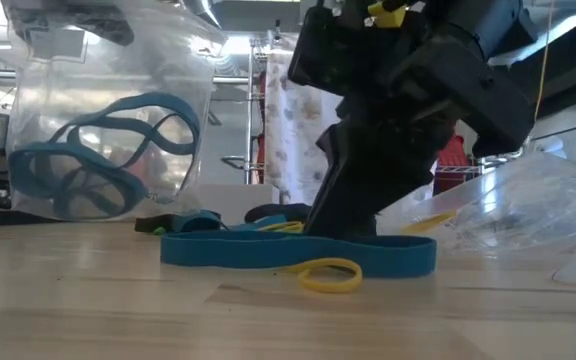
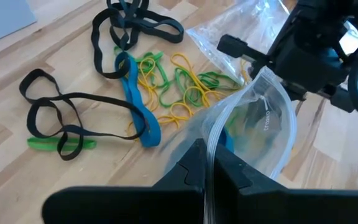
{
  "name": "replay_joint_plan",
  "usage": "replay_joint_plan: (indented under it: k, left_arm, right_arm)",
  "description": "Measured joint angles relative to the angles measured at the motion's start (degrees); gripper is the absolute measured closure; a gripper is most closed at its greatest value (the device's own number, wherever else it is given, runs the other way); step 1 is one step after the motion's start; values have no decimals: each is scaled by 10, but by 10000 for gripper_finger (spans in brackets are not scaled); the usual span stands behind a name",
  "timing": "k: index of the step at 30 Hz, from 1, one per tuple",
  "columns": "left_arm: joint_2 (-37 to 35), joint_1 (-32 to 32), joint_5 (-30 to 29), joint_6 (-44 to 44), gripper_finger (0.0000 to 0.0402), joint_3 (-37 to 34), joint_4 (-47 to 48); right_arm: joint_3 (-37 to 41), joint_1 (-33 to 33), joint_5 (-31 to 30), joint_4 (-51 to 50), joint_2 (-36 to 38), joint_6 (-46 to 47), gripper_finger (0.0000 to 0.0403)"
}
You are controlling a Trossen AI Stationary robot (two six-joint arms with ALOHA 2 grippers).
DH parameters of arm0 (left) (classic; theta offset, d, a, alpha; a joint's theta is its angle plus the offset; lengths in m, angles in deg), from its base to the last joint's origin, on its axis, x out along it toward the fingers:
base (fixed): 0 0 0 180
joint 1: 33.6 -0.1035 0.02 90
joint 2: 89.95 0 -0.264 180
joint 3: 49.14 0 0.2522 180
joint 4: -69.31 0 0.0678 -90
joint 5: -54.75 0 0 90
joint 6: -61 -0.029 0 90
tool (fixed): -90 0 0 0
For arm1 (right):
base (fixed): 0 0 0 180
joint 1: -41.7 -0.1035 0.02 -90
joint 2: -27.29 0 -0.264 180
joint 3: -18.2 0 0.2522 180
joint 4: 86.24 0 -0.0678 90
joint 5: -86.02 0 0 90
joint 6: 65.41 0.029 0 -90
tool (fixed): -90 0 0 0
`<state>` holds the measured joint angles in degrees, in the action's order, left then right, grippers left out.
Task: Sort rubber bands
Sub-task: Put the blue rubber band into the transparent zip bag
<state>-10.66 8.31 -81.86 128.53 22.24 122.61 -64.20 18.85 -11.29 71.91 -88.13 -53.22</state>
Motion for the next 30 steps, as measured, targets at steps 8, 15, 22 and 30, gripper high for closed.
replay_joint_plan:
  k: [8,15,22,30]
  left_arm:
    - [0,0,0,0,401,0,-1]
    - [0,0,-1,0,401,0,-2]
    - [0,0,-1,4,401,0,-3]
    - [11,-1,-13,-15,401,0,-43]
  right_arm:
    - [0,0,-8,-45,36,-1,400]
    - [0,0,-28,-52,114,-5,402]
    - [0,0,-58,45,193,-37,402]
    - [0,4,-57,268,199,-145,402]
